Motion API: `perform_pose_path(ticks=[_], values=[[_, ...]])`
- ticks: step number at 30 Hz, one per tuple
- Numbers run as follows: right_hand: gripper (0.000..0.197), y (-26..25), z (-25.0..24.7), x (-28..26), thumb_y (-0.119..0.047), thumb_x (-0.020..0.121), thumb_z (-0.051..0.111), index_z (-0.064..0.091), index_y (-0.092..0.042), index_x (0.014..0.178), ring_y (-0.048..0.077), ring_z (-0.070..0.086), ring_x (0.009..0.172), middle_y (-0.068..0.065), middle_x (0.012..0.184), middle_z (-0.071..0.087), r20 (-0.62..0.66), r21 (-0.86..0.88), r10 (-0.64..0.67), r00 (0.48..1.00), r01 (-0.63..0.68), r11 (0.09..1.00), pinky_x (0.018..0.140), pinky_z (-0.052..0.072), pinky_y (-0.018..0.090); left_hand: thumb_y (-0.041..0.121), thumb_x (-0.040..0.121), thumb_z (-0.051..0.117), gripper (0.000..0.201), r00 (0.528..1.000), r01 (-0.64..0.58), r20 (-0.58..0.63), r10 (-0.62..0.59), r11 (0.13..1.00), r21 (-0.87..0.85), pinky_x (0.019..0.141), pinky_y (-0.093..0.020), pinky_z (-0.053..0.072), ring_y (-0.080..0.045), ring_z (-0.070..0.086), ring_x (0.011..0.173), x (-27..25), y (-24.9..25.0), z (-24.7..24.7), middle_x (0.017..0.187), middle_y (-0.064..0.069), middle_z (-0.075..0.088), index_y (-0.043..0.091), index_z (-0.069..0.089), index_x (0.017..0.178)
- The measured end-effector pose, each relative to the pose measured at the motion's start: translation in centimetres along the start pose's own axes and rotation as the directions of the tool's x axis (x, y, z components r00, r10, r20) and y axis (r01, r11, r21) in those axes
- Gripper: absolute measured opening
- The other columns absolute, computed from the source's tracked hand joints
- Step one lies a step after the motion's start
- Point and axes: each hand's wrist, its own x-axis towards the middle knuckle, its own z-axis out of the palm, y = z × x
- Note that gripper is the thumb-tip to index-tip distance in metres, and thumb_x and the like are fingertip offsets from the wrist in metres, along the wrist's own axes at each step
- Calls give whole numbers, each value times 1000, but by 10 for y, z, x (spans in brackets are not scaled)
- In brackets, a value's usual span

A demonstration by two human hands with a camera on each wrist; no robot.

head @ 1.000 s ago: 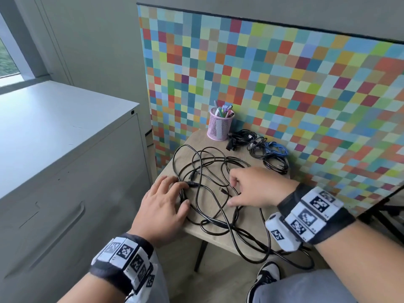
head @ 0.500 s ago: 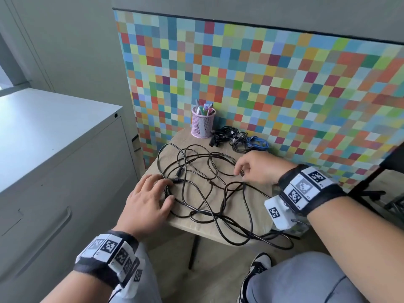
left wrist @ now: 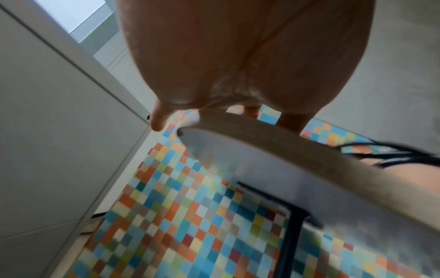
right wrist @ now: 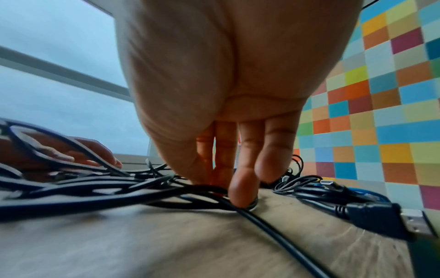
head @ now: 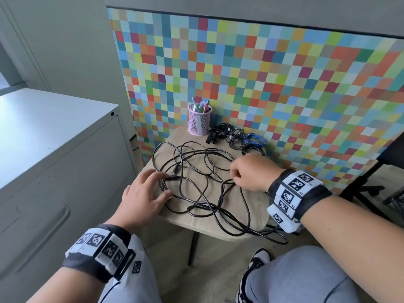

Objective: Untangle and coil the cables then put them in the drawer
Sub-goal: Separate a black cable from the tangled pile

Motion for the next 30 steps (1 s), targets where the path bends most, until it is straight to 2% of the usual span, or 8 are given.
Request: perform_pose_path(ticks=[4, 7, 10, 13, 16, 22, 26, 30], values=[[12, 2, -3, -6, -24, 84, 72, 68, -28, 95, 14, 63, 89, -13, 94, 67, 62, 104, -41, 997, 35, 994, 80, 56, 33, 43, 96, 64, 27, 991, -78, -110, 75, 997, -22, 117, -50, 35, -17, 45, 136, 1, 33, -5, 145, 8, 49, 37, 64, 122], [19, -5, 5, -3, -25, 84, 77, 63, -28, 97, 17, 63, 92, -11, 96, 63, 86, 86, -24, 996, 16, 996, 79, 54, 33, 37, 97, 64, 12, 970, -207, -142, 197, 977, -56, 96, -31, 52, -6, 60, 109, 8, 65, -4, 121, 16, 64, 34, 71, 107], [12, -9, 6, 2, -17, 88, 70, 65, -28, 84, 20, 64, 89, -9, 88, 65, 73, 44, -25, 997, 22, 999, 73, 50, 30, 34, 98, 62, 13, 961, -276, -65, 270, 957, -90, 88, -25, 51, -2, 62, 99, 13, 94, 1, 109, 19, 68, 33, 72, 106], [12, -8, 2, 1, -18, 84, 66, 65, -29, 78, 21, 64, 86, -8, 86, 66, 70, -43, -23, 997, 26, 999, 68, 49, 31, 40, 98, 59, 19, 939, -325, 100, 328, 945, -48, 88, -24, 48, -5, 61, 103, 15, 107, 10, 115, 16, 66, 35, 71, 113], [9, -7, -1, -3, -21, 78, 65, 60, -27, 74, 20, 63, 83, -9, 81, 64, 45, -84, -27, 999, 31, 996, 64, 45, 30, 44, 99, 54, 25, 923, -298, 254, 289, 954, -1, 92, -30, 53, -7, 63, 101, 13, 107, 18, 116, 13, 68, 34, 70, 116], [13, 12, -29, -12, -23, 79, 67, 58, -29, 72, 13, 60, 72, -11, 73, 63, -191, 118, 53, 980, -30, 993, 61, 51, 31, 44, 96, 64, 16, 965, -172, 184, 185, 982, -80, 67, -2, 35, 0, 59, 86, 14, 97, 27, 95, 18, 66, 31, 70, 103], [12, 24, -40, -13, -16, 82, 73, 66, -26, 79, 12, 65, 76, -12, 76, 67, -415, 368, 157, 896, 7, 930, 67, 51, 24, 46, 95, 68, 22, 970, -103, 201, 136, 980, -167, 75, -5, 40, 0, 62, 94, 18, 98, 26, 105, 18, 68, 32, 69, 112], [16, 22, -43, -16, -13, 90, 74, 80, -24, 99, -10, 65, 83, -17, 89, 74, -549, 505, 174, 818, 159, 848, 79, 48, 6, 54, 91, 70, 29, 983, 19, 170, 64, 894, -448, 88, -31, 59, -5, 67, 101, 26, 102, 21, 111, 12, 68, 36, 65, 113]])
